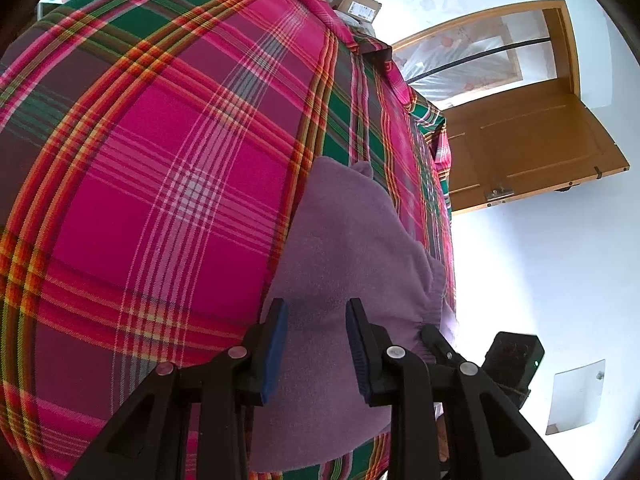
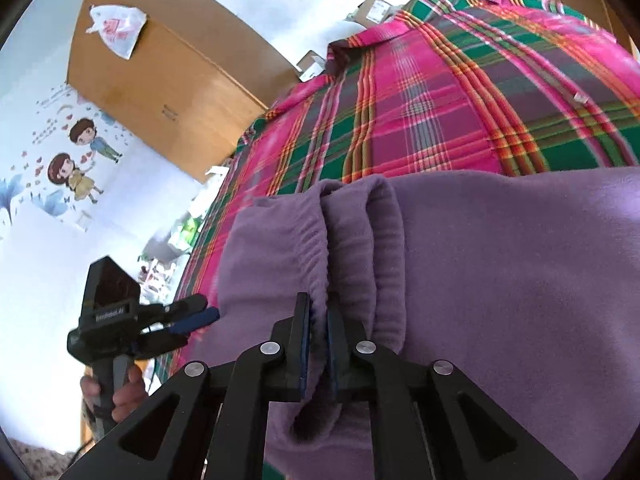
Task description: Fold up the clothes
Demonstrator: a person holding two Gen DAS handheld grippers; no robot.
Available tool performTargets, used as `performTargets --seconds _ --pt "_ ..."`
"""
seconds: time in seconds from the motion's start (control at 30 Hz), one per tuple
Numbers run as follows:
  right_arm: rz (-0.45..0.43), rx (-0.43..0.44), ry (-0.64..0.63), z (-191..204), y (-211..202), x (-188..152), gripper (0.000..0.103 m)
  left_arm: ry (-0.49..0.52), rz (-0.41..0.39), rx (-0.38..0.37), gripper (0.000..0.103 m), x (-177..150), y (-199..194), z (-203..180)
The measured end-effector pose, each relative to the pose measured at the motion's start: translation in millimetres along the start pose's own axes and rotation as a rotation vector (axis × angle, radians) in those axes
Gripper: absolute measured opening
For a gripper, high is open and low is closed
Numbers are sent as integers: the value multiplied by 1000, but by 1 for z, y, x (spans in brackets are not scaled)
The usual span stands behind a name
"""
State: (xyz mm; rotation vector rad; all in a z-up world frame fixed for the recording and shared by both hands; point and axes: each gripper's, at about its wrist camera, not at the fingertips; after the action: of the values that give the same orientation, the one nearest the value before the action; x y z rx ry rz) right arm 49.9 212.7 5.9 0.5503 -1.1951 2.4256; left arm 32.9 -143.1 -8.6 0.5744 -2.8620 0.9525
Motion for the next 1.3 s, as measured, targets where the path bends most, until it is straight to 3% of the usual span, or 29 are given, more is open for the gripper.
performTargets --seconds 0.17,0.23,0.47,0.63,0.77,0.97,1.3 --pt "7 -3 -39 0 -6 -15 17 2 -1 3 31 -1 1 0" --pt "-5 -21 -57 1 -7 -20 10 4 -1 6 31 -2 -1 0" --pt "-13 -115 -127 16 -9 -25 11 5 -2 16 31 -5 -7 2" --pt "-118 -237 -229 41 -27 -30 16 6 6 31 31 -6 -9 4" --pt "-182 -244 -349 65 -27 -37 17 2 19 36 31 -8 -10 9" --pt "-85 -302 -371 66 7 -45 17 12 42 24 31 -14 -11 11" --pt "-74 -321 -363 63 -2 -58 17 22 73 -10 31 -26 -14 14"
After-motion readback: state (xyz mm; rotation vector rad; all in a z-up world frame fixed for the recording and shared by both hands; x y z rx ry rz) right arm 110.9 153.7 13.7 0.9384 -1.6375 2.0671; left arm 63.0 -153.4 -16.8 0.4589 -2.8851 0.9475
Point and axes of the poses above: each gripper's, at about its wrist camera, not at the fingertips, and y roughly the way its jaws point, z to its left, x to its top, and after that the axes turned 6 degrees about -x, right-handed
